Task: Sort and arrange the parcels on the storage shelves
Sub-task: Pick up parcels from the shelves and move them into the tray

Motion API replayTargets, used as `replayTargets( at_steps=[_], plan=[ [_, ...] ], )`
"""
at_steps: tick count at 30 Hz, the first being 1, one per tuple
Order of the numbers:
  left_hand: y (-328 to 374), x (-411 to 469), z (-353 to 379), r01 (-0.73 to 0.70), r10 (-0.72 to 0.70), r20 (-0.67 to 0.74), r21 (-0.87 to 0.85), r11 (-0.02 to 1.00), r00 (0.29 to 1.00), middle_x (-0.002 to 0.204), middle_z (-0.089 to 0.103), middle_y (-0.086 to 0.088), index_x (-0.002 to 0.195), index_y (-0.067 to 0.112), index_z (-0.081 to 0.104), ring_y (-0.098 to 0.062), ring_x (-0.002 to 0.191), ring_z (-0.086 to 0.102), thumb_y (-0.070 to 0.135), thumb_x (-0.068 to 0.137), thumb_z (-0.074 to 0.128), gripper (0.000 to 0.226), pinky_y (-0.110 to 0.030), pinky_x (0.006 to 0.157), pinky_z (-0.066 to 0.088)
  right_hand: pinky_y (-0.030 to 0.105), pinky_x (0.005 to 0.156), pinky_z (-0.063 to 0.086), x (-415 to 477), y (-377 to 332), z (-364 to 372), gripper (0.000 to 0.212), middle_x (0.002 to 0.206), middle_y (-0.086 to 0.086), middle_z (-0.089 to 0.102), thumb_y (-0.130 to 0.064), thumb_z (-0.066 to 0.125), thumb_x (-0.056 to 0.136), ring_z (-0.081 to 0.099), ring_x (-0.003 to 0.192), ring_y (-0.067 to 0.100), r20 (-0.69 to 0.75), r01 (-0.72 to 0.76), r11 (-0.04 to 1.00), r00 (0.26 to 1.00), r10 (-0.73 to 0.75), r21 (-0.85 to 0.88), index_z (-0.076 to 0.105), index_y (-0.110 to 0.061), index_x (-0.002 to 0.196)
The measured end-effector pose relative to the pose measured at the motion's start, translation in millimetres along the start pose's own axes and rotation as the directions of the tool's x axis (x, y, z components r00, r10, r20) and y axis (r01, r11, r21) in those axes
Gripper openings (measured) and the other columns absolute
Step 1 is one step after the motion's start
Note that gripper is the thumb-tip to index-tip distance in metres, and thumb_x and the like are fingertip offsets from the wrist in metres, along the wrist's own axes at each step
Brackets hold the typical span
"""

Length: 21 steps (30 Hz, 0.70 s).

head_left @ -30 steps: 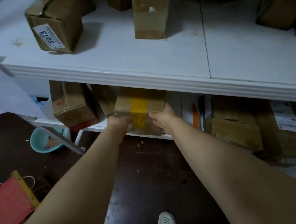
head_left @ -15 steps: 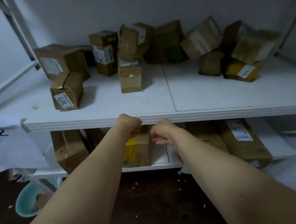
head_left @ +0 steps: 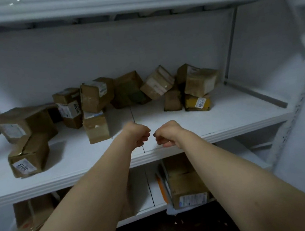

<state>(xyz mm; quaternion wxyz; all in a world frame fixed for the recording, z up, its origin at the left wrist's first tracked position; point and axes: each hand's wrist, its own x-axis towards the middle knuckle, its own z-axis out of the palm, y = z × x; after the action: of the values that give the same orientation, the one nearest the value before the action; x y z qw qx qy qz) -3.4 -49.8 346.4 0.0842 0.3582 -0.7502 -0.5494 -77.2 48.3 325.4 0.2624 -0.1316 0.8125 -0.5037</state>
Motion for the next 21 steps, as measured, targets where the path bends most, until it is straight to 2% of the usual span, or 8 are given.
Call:
replayTargets(
  at_steps=[5, 9, 11, 13, 14, 16, 19, 21],
  plan=[
    [44.6, 36.8, 52.0, -0.030, 0.030, 0.014, -0.001, 1.000, 0.999, 0.107, 0.066, -0.013, 0.115, 0.000, 0.061, -0.022, 0.093, 0.061, 0.012, 0.094, 0.057, 0.025, -0.032, 0.080, 0.049, 0.031, 0.077, 0.055, 44.1, 1.5, -64.1, 0.017, 0.095, 0.013, 0.067, -0.010, 0.064, 0.089, 0.067, 0.084, 0.020, -0.022, 0.022, 1.000, 1.000, -0.022, 0.008, 0.063, -0.004, 0.105],
    [77.9, 69.1, 104.0, -0.030, 0.030, 0.030, -0.004, 1.000, 0.999, 0.111, 0.066, -0.014, 0.116, -0.001, 0.060, -0.022, 0.092, 0.061, 0.013, 0.092, 0.059, 0.027, -0.032, 0.080, 0.049, 0.026, 0.067, 0.051, 86.4, 9.4, -126.9, 0.011, 0.081, 0.012, 0.061, -0.004, 0.061, 0.087, 0.060, 0.066, 0.017, -0.065, 0.015, 1.000, 0.998, -0.013, 0.026, 0.063, -0.006, 0.097],
    [91.6, 84.2, 128.5, -0.019, 0.020, 0.040, -0.007, 1.000, 0.999, 0.107, 0.065, -0.014, 0.111, 0.001, 0.059, -0.022, 0.090, 0.060, 0.012, 0.090, 0.062, 0.024, -0.033, 0.080, 0.049, 0.026, 0.062, 0.046, 102.4, 12.9, -155.8, 0.013, 0.070, 0.010, 0.054, 0.001, 0.057, 0.086, 0.050, 0.055, 0.016, -0.085, 0.004, 1.000, 0.996, -0.002, 0.021, 0.058, -0.009, 0.094],
    [104.2, 95.1, 147.6, -0.016, 0.017, 0.048, -0.020, 1.000, 0.999, 0.104, 0.062, -0.014, 0.101, 0.004, 0.058, -0.023, 0.090, 0.059, 0.011, 0.089, 0.063, 0.014, -0.033, 0.080, 0.048, 0.026, 0.056, 0.041, 115.5, 14.4, -179.7, 0.019, 0.064, 0.008, 0.047, 0.003, 0.054, 0.085, 0.043, 0.052, 0.015, -0.088, -0.008, 0.999, 0.996, 0.011, 0.034, 0.050, -0.011, 0.098],
    [109.9, 101.5, 156.7, -0.025, 0.026, 0.043, -0.029, 0.999, 0.999, 0.105, 0.061, -0.015, 0.101, 0.006, 0.056, -0.024, 0.093, 0.060, 0.011, 0.088, 0.064, 0.017, -0.032, 0.080, 0.048, 0.024, 0.055, 0.040, 122.4, 15.3, -190.5, 0.020, 0.063, 0.007, 0.047, 0.003, 0.054, 0.085, 0.043, 0.052, 0.014, -0.094, -0.009, 0.999, 0.995, 0.013, 0.042, 0.050, -0.012, 0.098],
    [119.3, 114.9, 171.1, -0.038, 0.039, 0.030, -0.032, 0.999, 0.999, 0.109, 0.058, -0.015, 0.108, 0.007, 0.052, -0.025, 0.098, 0.059, 0.011, 0.085, 0.068, 0.029, -0.032, 0.079, 0.048, 0.024, 0.056, 0.045, 136.2, 17.1, -207.0, 0.019, 0.067, 0.008, 0.050, 0.003, 0.055, 0.084, 0.047, 0.054, 0.014, -0.123, 0.003, 0.999, 0.992, 0.003, 0.048, 0.059, -0.008, 0.100],
    [134.9, 130.8, 188.5, -0.092, 0.090, -0.051, -0.049, 0.995, 0.995, 0.092, 0.053, -0.006, 0.104, 0.009, 0.051, -0.019, 0.081, 0.052, 0.011, 0.081, 0.073, 0.031, -0.030, 0.077, 0.046, 0.029, 0.066, 0.052, 159.7, 21.5, -224.3, 0.026, 0.079, 0.011, 0.060, -0.004, 0.055, 0.087, 0.055, 0.058, 0.014, -0.169, 0.015, 0.999, 0.986, -0.007, 0.048, 0.066, -0.002, 0.111],
    [145.9, 145.6, 196.7, -0.155, 0.152, -0.064, -0.036, 0.987, 0.986, 0.093, 0.055, -0.004, 0.124, 0.003, 0.052, -0.019, 0.082, 0.053, 0.015, 0.079, 0.076, 0.053, -0.028, 0.074, 0.047, 0.028, 0.063, 0.052, 174.0, 22.0, -233.5, 0.026, 0.090, 0.011, 0.063, -0.009, 0.055, 0.091, 0.057, 0.063, 0.015, -0.196, 0.030, 0.998, 0.980, -0.018, 0.056, 0.064, -0.005, 0.114]
  ],
)
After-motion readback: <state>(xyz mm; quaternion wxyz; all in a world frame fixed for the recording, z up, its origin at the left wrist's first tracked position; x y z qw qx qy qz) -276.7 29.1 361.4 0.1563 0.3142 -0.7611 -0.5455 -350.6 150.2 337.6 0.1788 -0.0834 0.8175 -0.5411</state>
